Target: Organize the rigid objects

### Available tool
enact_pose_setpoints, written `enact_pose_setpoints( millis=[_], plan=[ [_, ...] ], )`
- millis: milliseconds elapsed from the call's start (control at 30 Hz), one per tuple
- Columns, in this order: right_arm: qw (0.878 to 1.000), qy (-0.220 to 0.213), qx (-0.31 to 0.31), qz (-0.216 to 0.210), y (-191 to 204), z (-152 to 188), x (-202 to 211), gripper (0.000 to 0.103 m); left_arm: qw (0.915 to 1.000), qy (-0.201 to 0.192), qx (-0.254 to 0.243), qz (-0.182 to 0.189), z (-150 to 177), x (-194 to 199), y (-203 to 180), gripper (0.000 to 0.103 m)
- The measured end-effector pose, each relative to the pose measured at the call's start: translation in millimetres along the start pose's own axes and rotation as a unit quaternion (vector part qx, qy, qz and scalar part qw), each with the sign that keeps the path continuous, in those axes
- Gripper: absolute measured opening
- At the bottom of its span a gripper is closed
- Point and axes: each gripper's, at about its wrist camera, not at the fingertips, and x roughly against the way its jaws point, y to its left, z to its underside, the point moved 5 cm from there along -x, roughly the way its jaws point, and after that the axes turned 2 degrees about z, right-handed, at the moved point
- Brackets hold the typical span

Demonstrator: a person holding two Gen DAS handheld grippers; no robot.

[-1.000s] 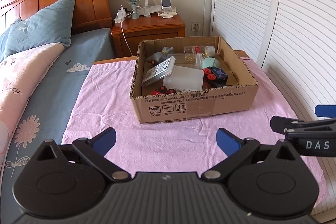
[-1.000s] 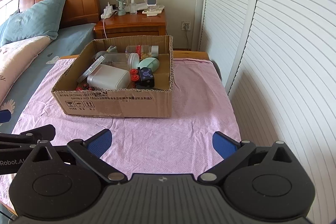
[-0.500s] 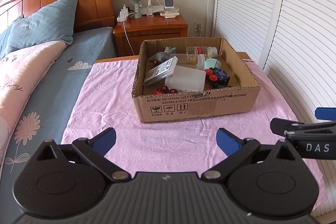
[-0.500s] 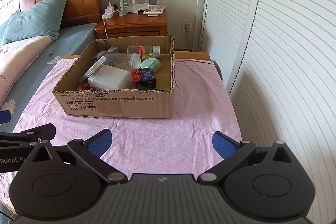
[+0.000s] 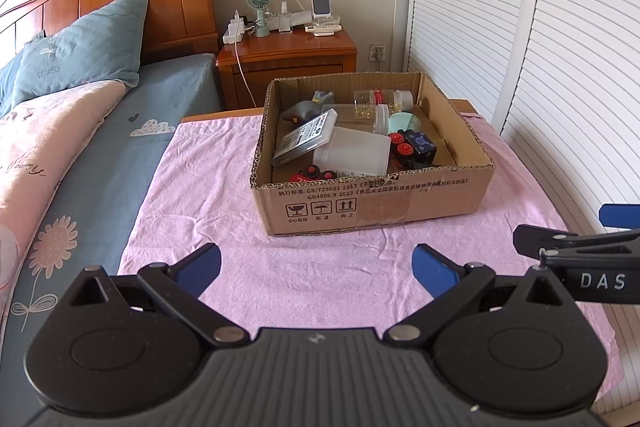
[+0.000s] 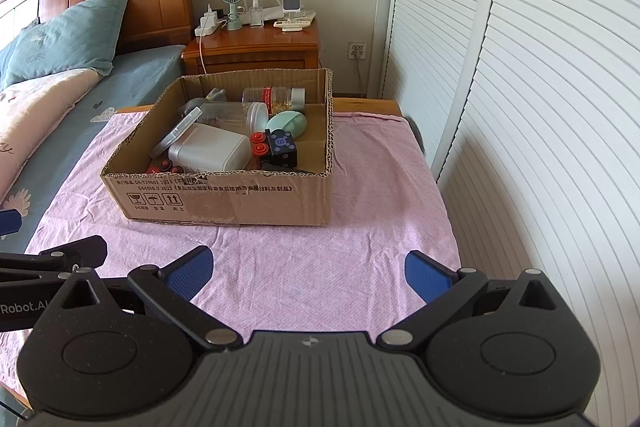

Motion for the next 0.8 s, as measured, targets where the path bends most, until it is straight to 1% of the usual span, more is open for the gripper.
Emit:
enact_pose_setpoints(
  millis=[800],
  plan=[
    [1.000, -0.001, 0.001, -0.001, 0.1, -1.1, 1.9, 0.103, 1.0000, 0.000, 0.001, -0.002, -0.5, 1.6, 2.1, 0.101]
  ],
)
